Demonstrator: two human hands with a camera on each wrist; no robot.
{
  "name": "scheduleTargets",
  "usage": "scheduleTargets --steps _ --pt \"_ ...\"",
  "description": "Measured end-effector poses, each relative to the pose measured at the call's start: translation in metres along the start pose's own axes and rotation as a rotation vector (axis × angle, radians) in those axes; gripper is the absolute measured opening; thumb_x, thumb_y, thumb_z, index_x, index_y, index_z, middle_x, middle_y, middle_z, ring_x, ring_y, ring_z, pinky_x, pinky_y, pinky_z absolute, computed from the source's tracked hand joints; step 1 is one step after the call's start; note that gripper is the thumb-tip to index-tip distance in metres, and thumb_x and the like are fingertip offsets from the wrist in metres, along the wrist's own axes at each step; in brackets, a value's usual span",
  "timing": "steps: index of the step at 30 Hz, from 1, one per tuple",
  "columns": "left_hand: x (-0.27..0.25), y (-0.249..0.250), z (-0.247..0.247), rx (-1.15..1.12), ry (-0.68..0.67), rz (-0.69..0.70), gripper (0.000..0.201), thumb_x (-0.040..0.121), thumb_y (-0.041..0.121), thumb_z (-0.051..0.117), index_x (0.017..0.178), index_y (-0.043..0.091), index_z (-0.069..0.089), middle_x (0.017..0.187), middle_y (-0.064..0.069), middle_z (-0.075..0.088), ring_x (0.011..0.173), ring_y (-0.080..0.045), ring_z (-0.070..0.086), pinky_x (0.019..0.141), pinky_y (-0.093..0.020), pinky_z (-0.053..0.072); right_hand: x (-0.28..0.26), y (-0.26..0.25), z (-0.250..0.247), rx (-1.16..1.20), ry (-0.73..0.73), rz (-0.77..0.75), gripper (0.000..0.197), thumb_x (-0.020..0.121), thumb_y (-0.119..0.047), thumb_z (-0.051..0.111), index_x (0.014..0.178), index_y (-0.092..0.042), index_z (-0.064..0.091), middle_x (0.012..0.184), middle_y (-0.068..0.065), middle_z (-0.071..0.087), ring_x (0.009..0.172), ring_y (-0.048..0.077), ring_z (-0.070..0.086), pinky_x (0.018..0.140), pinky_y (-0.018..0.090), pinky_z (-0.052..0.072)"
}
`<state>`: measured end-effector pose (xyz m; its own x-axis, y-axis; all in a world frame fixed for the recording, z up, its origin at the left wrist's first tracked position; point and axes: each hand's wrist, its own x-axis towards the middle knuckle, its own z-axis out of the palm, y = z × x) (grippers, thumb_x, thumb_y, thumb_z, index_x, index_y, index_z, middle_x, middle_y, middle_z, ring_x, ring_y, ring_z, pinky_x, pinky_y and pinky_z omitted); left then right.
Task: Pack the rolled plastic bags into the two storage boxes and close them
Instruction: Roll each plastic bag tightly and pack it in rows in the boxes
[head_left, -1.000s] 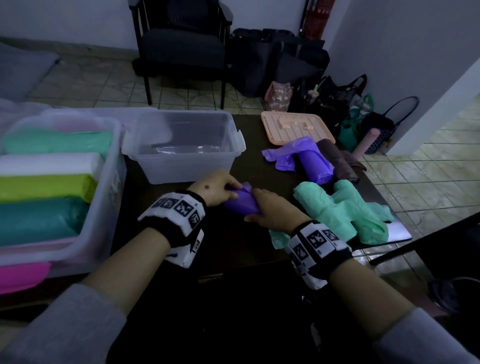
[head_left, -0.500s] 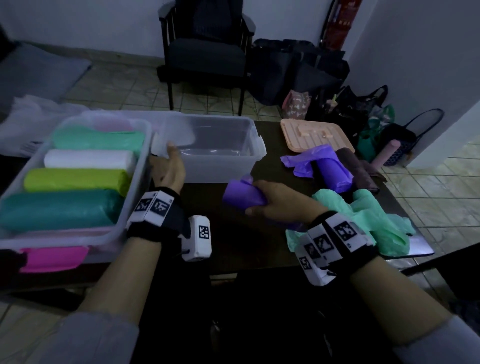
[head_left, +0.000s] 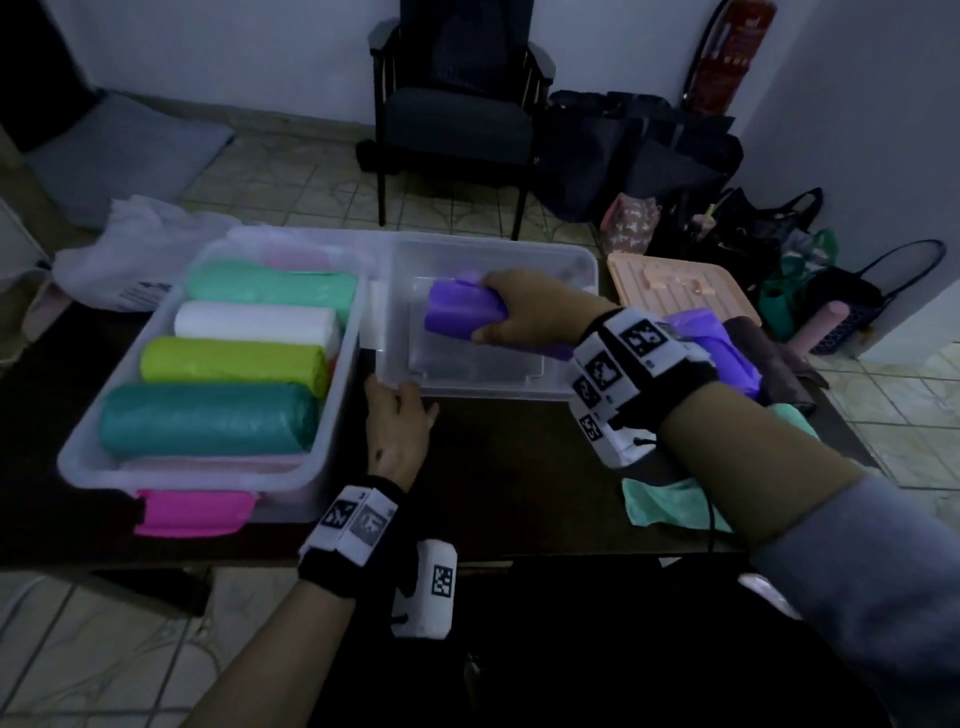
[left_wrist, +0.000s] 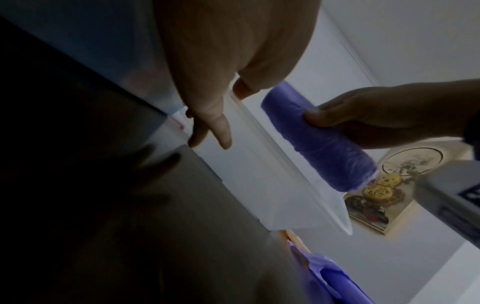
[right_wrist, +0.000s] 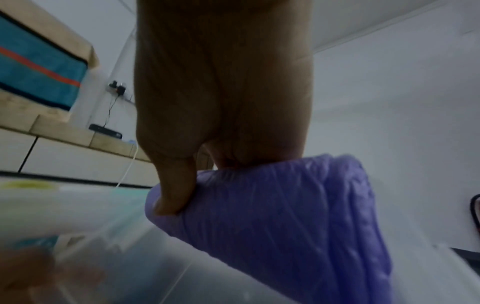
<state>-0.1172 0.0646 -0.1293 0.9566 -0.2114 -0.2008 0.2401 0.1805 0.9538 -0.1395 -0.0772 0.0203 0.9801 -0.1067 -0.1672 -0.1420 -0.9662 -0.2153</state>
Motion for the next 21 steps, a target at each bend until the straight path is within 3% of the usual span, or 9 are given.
scheduleTargets --steps 2,4,9,11,15,18,21 --pt "-0.004 0.000 0.000 -0.108 -0.040 -0.001 0.038 0.098 0.008 0.036 0.136 0.004 0.032 0.129 -0.019 0.049 0.114 -0.031 0.055 0.073 -0.021 0.056 0.013 -0.003 0.015 0.036 -0.035 0.045 0.061 0.084 -0.030 0.067 0.131 -0.008 0.036 0.126 0.013 0.052 0.112 0.025 0.051 0.091 0.032 0.038" --pt "-0.005 -0.001 -0.001 -0.180 -0.030 -0.009 0.037 0.097 0.004 0.035 0.134 -0.001 0.033 0.126 -0.025 0.050 0.110 -0.033 0.057 0.071 -0.020 0.056 0.023 -0.004 0.030 0.053 -0.087 0.071 0.063 0.083 -0.029 0.069 0.130 -0.005 0.035 0.128 0.016 0.051 0.116 0.029 0.050 0.094 0.035 0.039" --pt "-0.007 0.001 0.002 -0.255 -0.043 -0.016 0.050 0.091 0.021 0.042 0.132 -0.006 0.034 0.122 -0.032 0.051 0.103 -0.034 0.059 0.067 -0.022 0.055 0.037 -0.007 0.054 0.018 -0.209 0.085 0.058 0.087 -0.031 0.065 0.131 -0.002 0.040 0.133 0.016 0.048 0.120 0.029 0.047 0.094 0.028 0.036" --pt "-0.007 0.000 0.002 -0.264 -0.027 -0.037 0.039 0.098 0.011 0.036 0.135 -0.003 0.033 0.126 -0.030 0.049 0.106 -0.034 0.057 0.065 -0.020 0.055 0.044 -0.007 0.058 -0.002 -0.208 0.074 0.053 0.088 -0.032 0.062 0.129 -0.003 0.045 0.133 0.016 0.047 0.121 0.029 0.045 0.097 0.030 0.035" --pt "-0.005 -0.003 -0.001 -0.283 -0.026 -0.056 0.037 0.097 0.002 0.033 0.135 0.000 0.034 0.120 -0.024 0.051 0.101 -0.031 0.057 0.062 -0.019 0.055 0.051 -0.007 0.061 -0.078 -0.190 0.079 0.051 0.092 -0.035 0.055 0.133 -0.008 0.045 0.138 0.020 0.037 0.129 0.034 0.034 0.106 0.038 0.030" --pt "-0.003 -0.002 -0.001 -0.288 -0.047 -0.044 0.038 0.096 -0.001 0.033 0.134 -0.002 0.034 0.126 -0.027 0.050 0.103 -0.031 0.058 0.065 -0.020 0.055 0.050 -0.007 0.064 -0.008 -0.129 0.054 0.055 0.091 -0.025 0.057 0.139 -0.008 0.034 0.142 0.016 0.039 0.129 0.032 0.040 0.106 0.038 0.034" --pt "-0.001 0.000 0.000 -0.266 -0.049 -0.025 0.039 0.095 -0.001 0.033 0.134 -0.002 0.036 0.127 -0.028 0.051 0.108 -0.034 0.060 0.070 -0.024 0.057 0.052 -0.008 0.068 0.008 -0.128 0.051 0.047 0.092 -0.024 0.054 0.134 -0.010 0.040 0.137 0.017 0.042 0.125 0.033 0.042 0.105 0.041 0.036"
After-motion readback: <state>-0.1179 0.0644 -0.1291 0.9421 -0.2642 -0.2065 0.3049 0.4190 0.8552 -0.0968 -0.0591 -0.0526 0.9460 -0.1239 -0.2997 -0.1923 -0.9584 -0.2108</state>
